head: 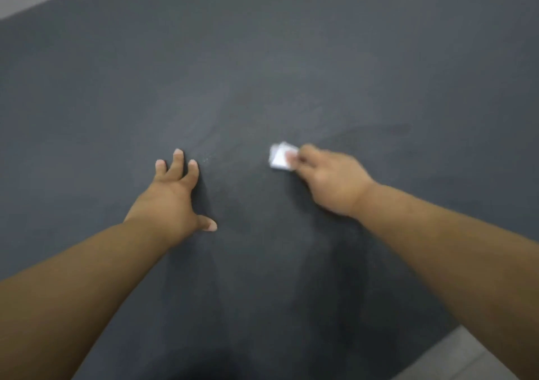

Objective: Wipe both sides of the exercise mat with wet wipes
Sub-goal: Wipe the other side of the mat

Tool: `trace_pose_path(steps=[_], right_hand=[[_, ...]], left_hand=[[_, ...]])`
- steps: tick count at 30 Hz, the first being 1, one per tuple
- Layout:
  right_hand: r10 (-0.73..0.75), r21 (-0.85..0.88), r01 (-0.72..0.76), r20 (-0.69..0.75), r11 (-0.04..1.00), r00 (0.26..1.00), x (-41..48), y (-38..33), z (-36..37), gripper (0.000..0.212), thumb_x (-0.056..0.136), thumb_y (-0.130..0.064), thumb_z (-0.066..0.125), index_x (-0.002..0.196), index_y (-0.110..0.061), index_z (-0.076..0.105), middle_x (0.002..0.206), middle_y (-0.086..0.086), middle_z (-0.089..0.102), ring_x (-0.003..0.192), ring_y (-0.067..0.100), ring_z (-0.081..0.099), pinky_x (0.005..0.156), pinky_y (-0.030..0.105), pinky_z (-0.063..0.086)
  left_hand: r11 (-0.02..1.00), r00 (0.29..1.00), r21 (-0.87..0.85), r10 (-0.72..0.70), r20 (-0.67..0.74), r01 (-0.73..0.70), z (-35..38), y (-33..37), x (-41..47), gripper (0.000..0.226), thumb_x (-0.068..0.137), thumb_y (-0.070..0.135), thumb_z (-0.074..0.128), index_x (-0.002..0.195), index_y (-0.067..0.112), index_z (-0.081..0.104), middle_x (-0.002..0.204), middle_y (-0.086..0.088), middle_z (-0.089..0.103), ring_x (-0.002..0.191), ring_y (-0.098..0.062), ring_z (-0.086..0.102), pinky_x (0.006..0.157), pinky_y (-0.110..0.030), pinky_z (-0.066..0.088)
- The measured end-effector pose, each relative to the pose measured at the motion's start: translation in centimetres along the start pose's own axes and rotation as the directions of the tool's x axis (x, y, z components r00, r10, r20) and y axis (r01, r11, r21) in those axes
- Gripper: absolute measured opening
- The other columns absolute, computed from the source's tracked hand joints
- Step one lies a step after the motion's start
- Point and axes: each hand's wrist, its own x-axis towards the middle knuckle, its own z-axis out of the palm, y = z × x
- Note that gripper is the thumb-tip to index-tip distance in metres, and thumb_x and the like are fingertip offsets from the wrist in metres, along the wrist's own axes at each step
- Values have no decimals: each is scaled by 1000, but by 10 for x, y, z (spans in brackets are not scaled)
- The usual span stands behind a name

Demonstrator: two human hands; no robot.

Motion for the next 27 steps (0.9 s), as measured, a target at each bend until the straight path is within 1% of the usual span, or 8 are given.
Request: trace_pose_path(steps=[3,5,9,13,16,20,24,27], right_hand=[[668,34,-667,-56,744,742,18,45,-14,46,85,-2,40,130,-1,44,123,20,42,89,42,57,74,43,46],[809,57,-807,-21,588,587,31,40,-16,49,85,0,43,133,1,37,132,18,34,96,41,55,81,42,43],[272,178,-272,21,946,962,41,-39,8,46,85,-4,43,130,-5,48,128,16,44,87,39,57,70,43,48],[-234,207,214,77,955,969,44,-55,15,35,77,-5,55,110,0,62,96,19,58,63,36,61,45,30,37],[255,55,-253,-28,966,967,63,11,-1,44,90,-6,42,134,-7,44,126,18,44,97,40,57,77,43,47],[810,84,-806,-8,585,587,77,67,-19,46,90,-6,40,136,-6,37,133,17,38,107,41,52,93,44,40],[369,133,-372,48,918,928,82,-6,4,48,90,-9,39,138,-13,40,142,8,35,116,33,48,96,38,41],[-112,106,96,155,990,982,69,-68,9,46,92,-11,38,138,-10,37,133,9,38,104,32,50,70,36,34]], left_hand=[[1000,1000,25,-2,7,2,1,3,4,116,71,51,74,150,20,-5,154,2,-26,143,-26,-17,114,-43,23],[1000,1000,1,-1,1,1,1,2,4,114,72,50,74,150,21,-4,154,4,-26,143,-25,-18,114,-43,23],[999,1000,-39,-4,-8,4,3,0,3,113,71,47,75,150,24,-1,154,7,-25,143,-23,-18,113,-42,25],[994,1000,-108,-13,-19,11,4,-3,4,112,69,45,78,150,30,2,154,13,-24,144,-20,-17,114,-42,26],[995,1000,-100,-23,0,23,3,-1,6,112,70,44,78,150,29,0,154,12,-25,143,-22,-18,114,-42,24],[995,999,-89,-39,14,40,1,4,7,113,70,41,78,150,28,-1,154,10,-25,143,-22,-19,115,-41,22],[994,998,-91,-56,33,59,-1,4,8,114,69,39,79,150,27,0,154,9,-26,143,-25,-18,114,-43,24],[988,998,-140,-63,23,66,0,3,8,115,67,35,82,150,28,3,153,12,-26,144,-23,-16,115,-44,23]])
